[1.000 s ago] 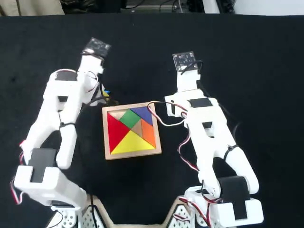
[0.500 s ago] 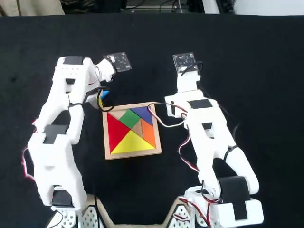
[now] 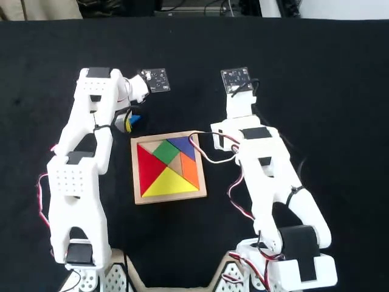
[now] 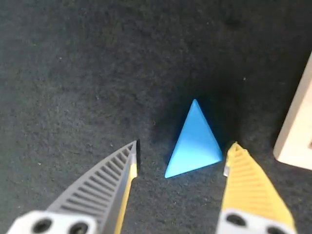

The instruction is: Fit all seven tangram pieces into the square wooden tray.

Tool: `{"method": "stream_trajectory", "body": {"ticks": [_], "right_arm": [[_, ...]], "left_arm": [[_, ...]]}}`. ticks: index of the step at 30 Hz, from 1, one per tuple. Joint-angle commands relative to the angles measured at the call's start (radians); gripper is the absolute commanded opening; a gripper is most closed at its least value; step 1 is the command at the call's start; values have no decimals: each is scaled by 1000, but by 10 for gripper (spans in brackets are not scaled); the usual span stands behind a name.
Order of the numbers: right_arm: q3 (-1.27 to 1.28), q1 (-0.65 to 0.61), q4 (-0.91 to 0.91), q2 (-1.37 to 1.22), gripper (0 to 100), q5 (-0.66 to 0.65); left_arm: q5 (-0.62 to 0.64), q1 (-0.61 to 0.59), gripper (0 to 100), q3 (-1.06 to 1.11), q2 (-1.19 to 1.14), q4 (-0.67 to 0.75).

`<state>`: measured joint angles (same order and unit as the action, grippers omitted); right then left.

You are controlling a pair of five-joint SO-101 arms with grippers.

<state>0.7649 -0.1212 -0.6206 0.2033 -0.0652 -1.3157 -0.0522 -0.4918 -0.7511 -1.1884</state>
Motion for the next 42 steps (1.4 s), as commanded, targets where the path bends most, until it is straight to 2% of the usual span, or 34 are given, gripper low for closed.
{"method": "stream_trajectory", "body": {"ticks": [1,12,18,21,25,33,42], "right_arm": [[-4,18,17,42,32,-11],[-4,18,17,42,32,-11],[-4,18,17,42,32,-11],[-4,18,17,42,32,-11],[-4,18,17,42,32,-11],[-4,20,17,42,32,-11],[-5,23,17,42,32,-11]], "left_arm": [[-14,-4,288,-81,-15,-44],[-14,-2,283,-41,-26,-43],[-12,-1,145,-31,-26,-44],[-12,-1,116,-30,-25,-46],[-9,18,113,-73,-9,-147],[63,96,112,-305,97,-557],[221,191,112,-131,239,-563]]}}
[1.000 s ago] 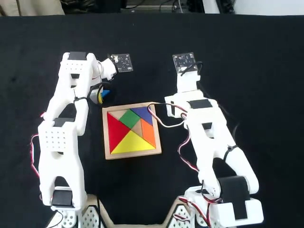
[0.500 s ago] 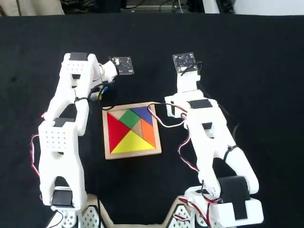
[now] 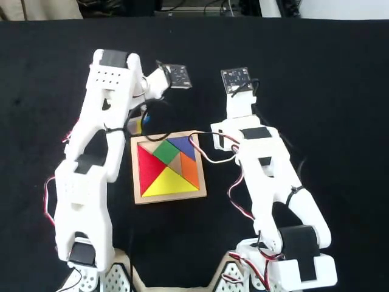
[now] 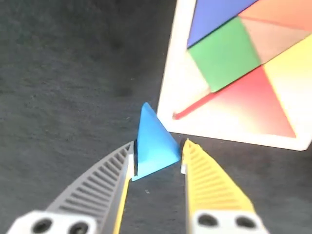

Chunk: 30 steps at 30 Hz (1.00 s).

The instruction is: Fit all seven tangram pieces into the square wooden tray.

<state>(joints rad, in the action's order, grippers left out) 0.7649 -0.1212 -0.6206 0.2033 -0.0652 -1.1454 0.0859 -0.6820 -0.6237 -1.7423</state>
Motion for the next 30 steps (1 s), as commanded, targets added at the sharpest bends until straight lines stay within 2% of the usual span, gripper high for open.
{"method": "stream_trajectory", "body": {"ticks": [1,4,9,14,23,27,30], "right_arm": [[-7,23,17,42,32,-11],[-7,25,17,42,32,-11],[-7,25,17,47,32,-11],[-7,25,15,48,32,-11],[-7,23,15,50,32,-11],[-7,23,15,48,32,-12],[-7,21,15,48,32,-12]], "left_arm": [[54,65,112,91,127,-9],[58,94,112,189,166,12],[183,105,112,394,219,265],[198,107,116,568,272,416],[190,136,117,648,301,437],[135,143,120,648,295,434],[121,139,174,650,292,439]]}}
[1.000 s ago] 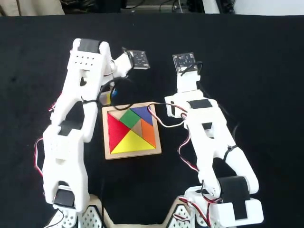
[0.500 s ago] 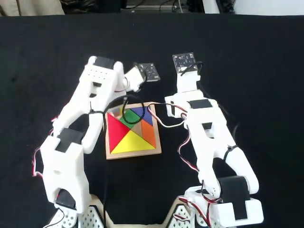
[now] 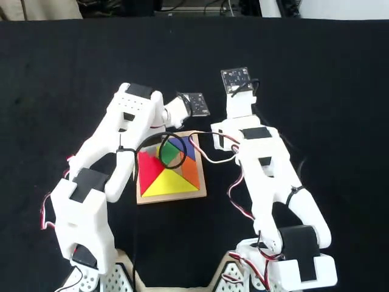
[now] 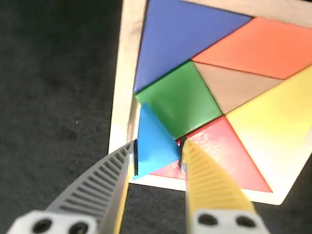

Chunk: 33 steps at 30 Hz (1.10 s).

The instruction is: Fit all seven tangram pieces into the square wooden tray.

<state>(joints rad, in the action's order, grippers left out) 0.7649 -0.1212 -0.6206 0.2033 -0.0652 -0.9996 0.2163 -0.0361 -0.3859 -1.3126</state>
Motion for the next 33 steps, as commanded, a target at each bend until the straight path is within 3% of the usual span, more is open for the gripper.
{"method": "stream_trajectory", "body": {"ticks": [1,10,16,25,29,33], "right_arm": [[-8,21,15,48,32,-12],[-8,21,15,45,32,-12],[-8,21,15,44,32,-12],[-8,20,15,44,32,-12],[-8,21,15,48,32,-12],[-8,26,11,51,32,-12]], "left_arm": [[-25,4,192,4,54,9],[-28,-8,227,-5,54,14],[-28,-65,227,4,52,140],[-57,-61,227,2,63,138],[-35,-24,227,-61,98,-34],[120,-28,227,-173,250,-173]]}}
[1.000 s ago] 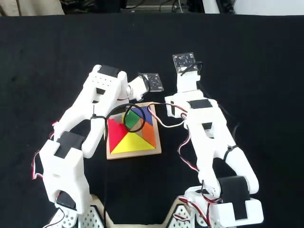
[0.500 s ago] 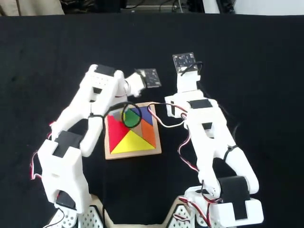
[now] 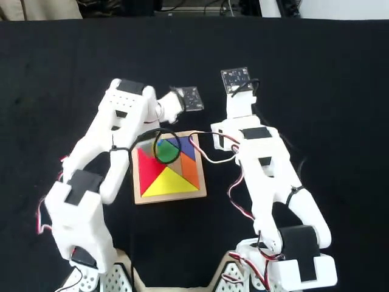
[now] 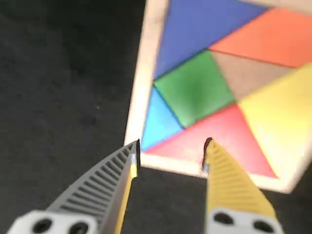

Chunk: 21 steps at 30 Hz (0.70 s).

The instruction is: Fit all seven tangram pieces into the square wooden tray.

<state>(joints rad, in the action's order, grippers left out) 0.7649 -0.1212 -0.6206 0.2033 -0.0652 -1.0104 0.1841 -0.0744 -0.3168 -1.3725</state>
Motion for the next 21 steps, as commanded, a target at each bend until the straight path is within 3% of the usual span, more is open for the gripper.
{"method": "stream_trajectory", "body": {"ticks": [1,9,16,21], "right_arm": [[-8,26,9,51,31,-12],[-4,28,-2,113,29,-3],[-53,26,-241,397,29,-3],[-47,21,-356,740,29,-3]], "left_arm": [[183,-21,227,-151,226,-115],[649,-251,227,-64,543,-14],[738,-286,205,219,845,43],[743,-303,110,516,1188,261]]}}
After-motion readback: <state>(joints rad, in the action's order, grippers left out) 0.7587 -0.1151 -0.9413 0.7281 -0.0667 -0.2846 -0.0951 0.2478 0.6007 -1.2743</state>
